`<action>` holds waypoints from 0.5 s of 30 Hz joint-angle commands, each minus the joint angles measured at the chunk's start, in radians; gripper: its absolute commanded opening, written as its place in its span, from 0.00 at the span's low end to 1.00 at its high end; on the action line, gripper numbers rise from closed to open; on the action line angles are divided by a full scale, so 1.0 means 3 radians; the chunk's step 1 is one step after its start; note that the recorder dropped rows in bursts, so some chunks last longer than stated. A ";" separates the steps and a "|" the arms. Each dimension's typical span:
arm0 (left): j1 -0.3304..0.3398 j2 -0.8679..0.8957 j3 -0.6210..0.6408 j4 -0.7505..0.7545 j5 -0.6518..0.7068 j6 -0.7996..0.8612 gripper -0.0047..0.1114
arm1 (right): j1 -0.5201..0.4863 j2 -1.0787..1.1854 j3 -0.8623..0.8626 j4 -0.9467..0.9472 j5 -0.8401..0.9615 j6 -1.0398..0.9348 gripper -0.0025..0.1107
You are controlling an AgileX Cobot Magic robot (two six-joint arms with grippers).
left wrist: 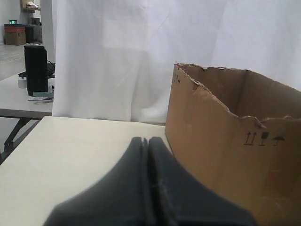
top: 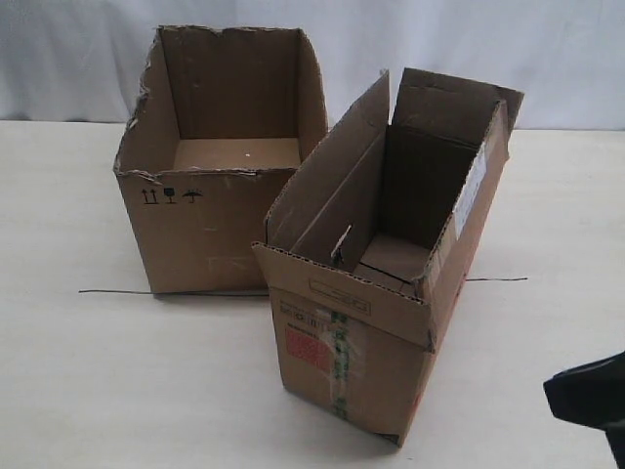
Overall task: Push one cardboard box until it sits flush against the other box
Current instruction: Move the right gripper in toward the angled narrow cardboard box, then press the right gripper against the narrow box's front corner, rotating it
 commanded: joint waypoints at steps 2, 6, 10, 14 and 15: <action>-0.0007 -0.0007 0.0011 0.0002 -0.0030 -0.0024 0.04 | 0.0437 0.0010 -0.0026 -0.0095 -0.0083 -0.0088 0.07; -0.0007 -0.0007 0.0011 0.0002 -0.0030 -0.0024 0.04 | 0.0777 0.0160 -0.0026 -0.0119 -0.0234 -0.0089 0.07; -0.0007 -0.0007 0.0011 0.0002 -0.0030 -0.0024 0.04 | 0.1040 0.0324 -0.0026 -0.0119 -0.0597 -0.0089 0.07; -0.0007 -0.0007 0.0011 0.0002 -0.0030 -0.0024 0.04 | 0.1242 0.0457 -0.0026 0.0009 -0.1044 -0.0089 0.07; -0.0007 -0.0007 0.0011 0.0002 -0.0030 -0.0024 0.04 | 0.1298 0.0514 -0.0026 0.0076 -0.1089 -0.0089 0.07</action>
